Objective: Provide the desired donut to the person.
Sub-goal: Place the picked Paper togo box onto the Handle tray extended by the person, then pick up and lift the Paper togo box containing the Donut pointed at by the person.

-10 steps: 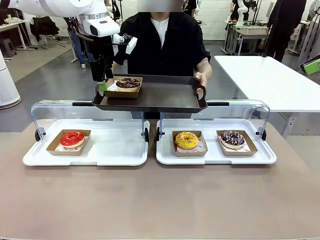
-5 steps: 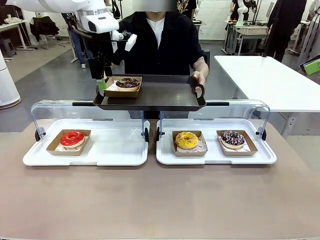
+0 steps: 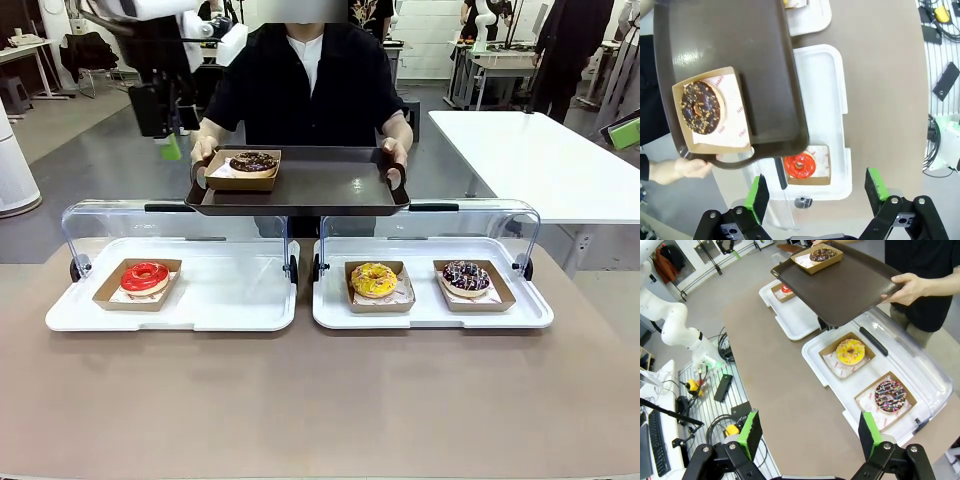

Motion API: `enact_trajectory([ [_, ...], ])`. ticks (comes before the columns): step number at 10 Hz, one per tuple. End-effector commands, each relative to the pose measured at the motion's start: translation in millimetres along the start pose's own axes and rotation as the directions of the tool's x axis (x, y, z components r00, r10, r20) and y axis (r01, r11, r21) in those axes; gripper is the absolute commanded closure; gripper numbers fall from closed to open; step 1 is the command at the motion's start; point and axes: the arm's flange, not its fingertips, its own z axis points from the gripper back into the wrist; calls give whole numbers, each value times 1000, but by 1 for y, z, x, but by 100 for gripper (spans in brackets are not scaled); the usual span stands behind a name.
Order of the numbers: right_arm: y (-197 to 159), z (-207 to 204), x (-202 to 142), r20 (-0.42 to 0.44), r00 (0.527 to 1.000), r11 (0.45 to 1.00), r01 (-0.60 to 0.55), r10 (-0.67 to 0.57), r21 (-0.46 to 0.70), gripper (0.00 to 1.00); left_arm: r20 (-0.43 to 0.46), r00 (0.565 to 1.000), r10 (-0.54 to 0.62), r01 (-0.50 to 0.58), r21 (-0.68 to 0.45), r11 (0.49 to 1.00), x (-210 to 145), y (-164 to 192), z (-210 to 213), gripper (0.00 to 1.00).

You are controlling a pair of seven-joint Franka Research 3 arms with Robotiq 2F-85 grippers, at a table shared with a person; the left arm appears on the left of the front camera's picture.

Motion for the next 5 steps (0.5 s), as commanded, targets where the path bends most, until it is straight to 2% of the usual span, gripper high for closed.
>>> enact_trajectory([
  [1, 0, -1, 0, 9, 1000, 1000, -2, 2, 7, 0, 32, 999, -22, 22, 15, 1000, -17, -20, -10, 0],
  [4, 0, -1, 0, 9, 1000, 1000, -2, 2, 7, 0, 27, 1000, 11, -11, 13, 1000, -26, -26, -17, 0],
  [5, 0, -1, 0, 9, 1000, 1000, -2, 2, 7, 0, -8, 1000, 14, -14, 3, 1000, -19, -21, -6, 0],
])
